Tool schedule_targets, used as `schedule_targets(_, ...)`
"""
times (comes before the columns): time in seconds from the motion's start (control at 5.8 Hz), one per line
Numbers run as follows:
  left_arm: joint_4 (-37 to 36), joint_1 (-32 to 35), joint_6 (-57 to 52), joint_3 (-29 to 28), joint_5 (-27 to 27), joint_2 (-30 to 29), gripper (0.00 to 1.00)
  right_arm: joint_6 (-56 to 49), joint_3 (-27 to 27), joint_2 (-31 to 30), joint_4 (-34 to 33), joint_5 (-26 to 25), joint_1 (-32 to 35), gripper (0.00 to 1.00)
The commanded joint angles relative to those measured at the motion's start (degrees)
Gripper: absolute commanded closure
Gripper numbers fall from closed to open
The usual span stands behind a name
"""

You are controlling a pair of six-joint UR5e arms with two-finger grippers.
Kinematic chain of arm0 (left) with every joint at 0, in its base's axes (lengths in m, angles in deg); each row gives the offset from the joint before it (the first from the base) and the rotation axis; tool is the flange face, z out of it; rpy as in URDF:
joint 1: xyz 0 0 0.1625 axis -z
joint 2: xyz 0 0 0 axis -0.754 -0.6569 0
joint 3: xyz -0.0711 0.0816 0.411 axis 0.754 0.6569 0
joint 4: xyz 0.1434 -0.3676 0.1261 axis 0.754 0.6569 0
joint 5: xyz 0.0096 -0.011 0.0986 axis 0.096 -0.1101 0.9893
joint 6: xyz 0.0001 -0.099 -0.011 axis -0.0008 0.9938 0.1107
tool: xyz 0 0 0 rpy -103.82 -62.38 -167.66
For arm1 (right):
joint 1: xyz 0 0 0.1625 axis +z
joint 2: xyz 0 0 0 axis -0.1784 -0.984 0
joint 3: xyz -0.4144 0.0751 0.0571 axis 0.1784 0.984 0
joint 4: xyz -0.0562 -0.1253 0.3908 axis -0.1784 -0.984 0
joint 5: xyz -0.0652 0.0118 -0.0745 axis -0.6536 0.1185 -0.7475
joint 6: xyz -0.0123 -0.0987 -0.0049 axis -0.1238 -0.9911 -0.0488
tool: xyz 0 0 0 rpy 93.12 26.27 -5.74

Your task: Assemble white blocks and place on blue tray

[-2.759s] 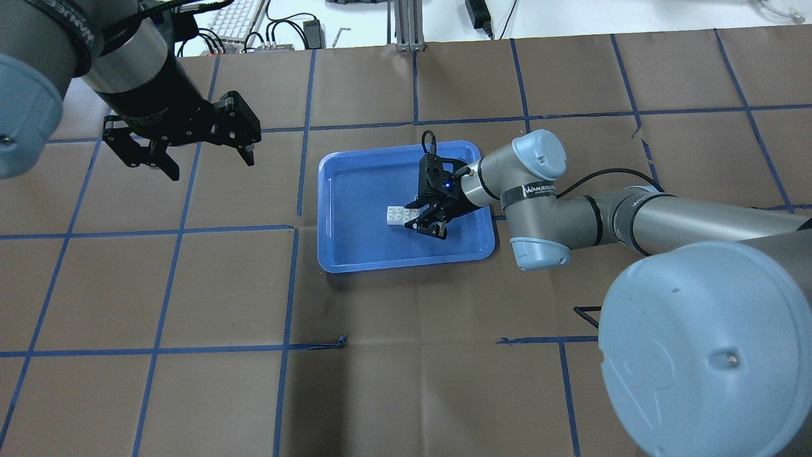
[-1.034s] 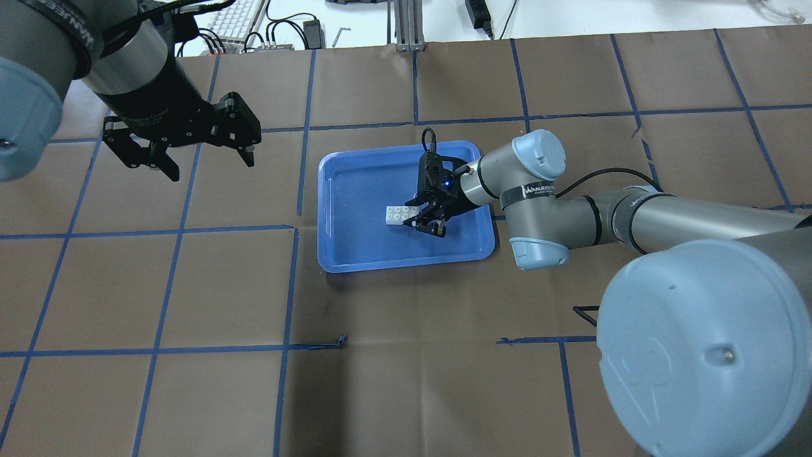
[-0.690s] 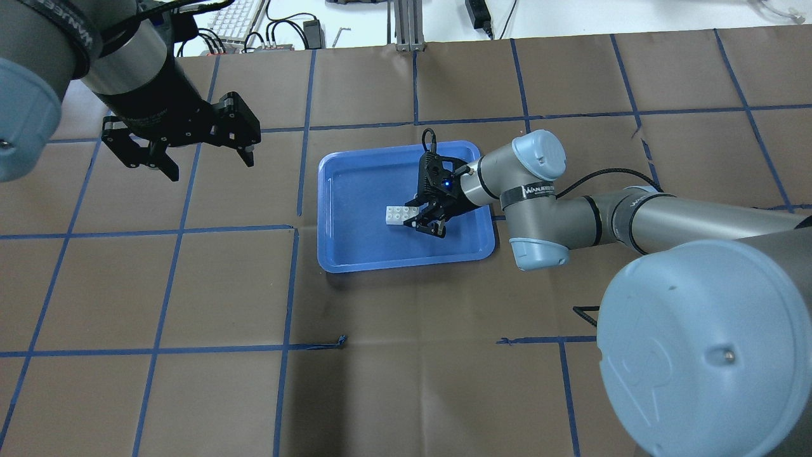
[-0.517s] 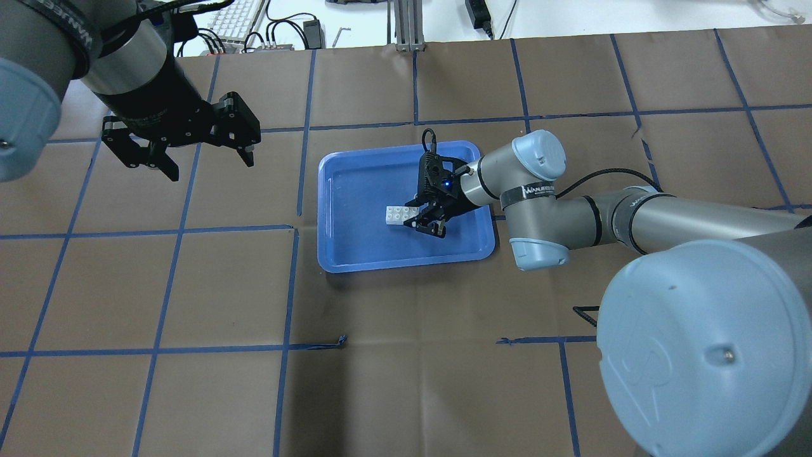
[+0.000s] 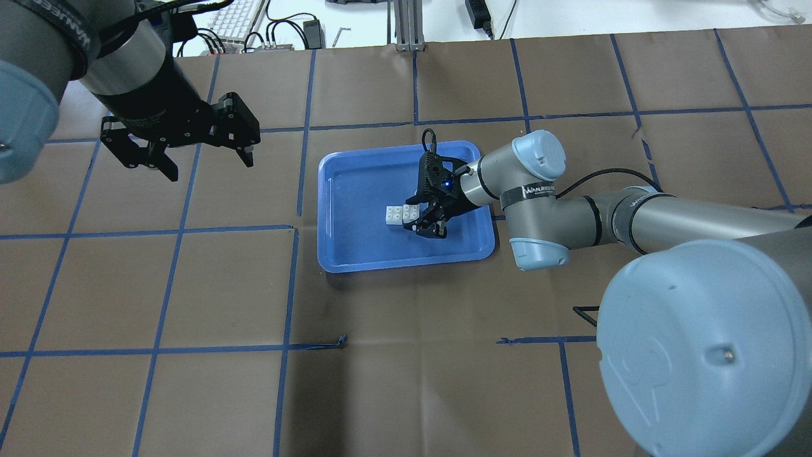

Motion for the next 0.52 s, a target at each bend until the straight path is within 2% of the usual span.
schedule_targets(0.0,-0.4,0.0,0.4,-0.1,0.0,-0.6,0.01,0.5,0.1,-0.1,0.1,0.0,0.0,0.32)
schedule_targets(0.17,-0.5,0.0,0.3,-0.1,0.0,-0.5,0.01,2.8,0.5,-0.4,0.0,-0.1,0.0,0.01)
schedule_targets(0.34,-0.5,0.0,0.3,-0.1,0.0,-0.4,0.01,7.1,2.2,-1.4,0.1,-1.3,-0.2,0.0)
